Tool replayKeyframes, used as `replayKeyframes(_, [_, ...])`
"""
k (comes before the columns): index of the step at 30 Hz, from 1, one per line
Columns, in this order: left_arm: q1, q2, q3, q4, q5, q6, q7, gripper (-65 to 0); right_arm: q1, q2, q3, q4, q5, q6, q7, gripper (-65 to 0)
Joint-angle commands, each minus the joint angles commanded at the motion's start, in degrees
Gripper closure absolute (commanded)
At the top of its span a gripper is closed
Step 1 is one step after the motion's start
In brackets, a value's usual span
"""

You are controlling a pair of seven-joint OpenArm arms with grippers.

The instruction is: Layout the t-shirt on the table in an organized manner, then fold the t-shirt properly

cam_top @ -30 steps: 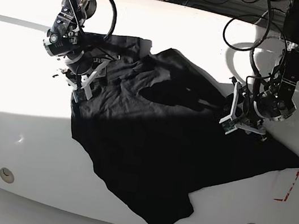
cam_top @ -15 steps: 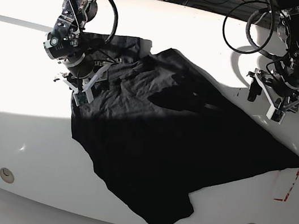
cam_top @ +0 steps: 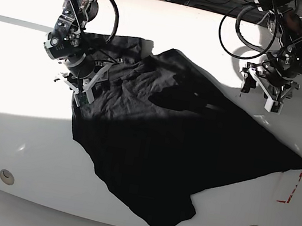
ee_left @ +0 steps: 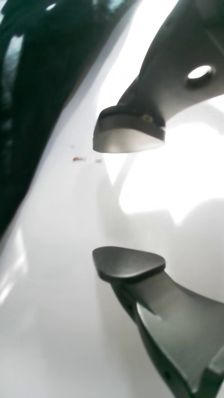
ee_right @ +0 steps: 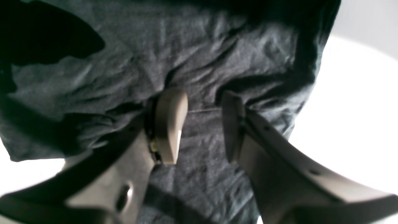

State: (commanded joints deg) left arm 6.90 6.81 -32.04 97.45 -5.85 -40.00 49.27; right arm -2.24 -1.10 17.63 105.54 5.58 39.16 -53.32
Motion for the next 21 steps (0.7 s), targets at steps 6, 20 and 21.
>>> replayKeyframes(6, [2.0, 0.2, 3.8, 2.5, 0.0, 0.0, 0.8, -43.3, -4.2, 0.0, -4.4, 5.4, 0.2, 0.84, 0.0, -21.6])
replayKeyframes(20, [4.5, -0.1, 12.0, 10.5, 0.2, 0.0, 0.7, -43.3, -11.1, 2.5, -20.6, 8.0, -0.4, 0.84, 0.3, -21.6])
replayKeyframes(21, [4.5, -0.2, 11.9, 11.0, 0.2, 0.0, 0.7, -43.3, -11.3, 3.0, -21.6, 8.0, -0.4, 0.84, 0.4, -21.6])
